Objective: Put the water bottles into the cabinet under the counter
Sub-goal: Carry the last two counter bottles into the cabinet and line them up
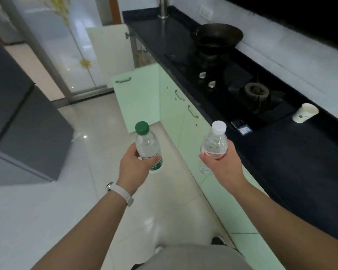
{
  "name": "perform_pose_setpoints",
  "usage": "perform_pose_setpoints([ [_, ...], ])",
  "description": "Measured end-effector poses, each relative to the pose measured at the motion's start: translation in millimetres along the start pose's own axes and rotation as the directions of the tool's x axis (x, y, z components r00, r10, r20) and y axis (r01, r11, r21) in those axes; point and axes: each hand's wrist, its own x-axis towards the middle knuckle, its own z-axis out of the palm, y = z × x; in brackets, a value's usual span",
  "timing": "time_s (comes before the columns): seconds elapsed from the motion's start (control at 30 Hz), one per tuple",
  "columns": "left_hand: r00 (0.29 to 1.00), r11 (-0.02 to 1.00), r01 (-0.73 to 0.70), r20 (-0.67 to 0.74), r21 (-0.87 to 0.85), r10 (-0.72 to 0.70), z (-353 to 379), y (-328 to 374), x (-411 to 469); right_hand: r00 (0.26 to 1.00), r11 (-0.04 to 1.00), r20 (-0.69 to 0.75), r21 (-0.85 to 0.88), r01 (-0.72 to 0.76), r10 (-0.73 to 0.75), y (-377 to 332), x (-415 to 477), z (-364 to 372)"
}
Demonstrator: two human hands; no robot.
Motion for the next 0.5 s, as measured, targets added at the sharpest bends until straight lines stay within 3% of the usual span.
perform_pose_setpoints([
  [0.17, 0.988, 0.999, 0.048, -0.146, 0.018, -0.045, -52.5, -14.1, 14.5, 0.990, 0.996, 0.117, -0.038, 0.086, -0.081, -31.4, 14.2, 56.0],
  [0.5, 0.956, 0.995, 0.080, -0.286, 0.056, -0.060, -89.9, -12.1, 76.3, 0.940, 0.991, 0.316, -0.002, 0.135, -0.128, -57.1, 90.2, 145.0],
])
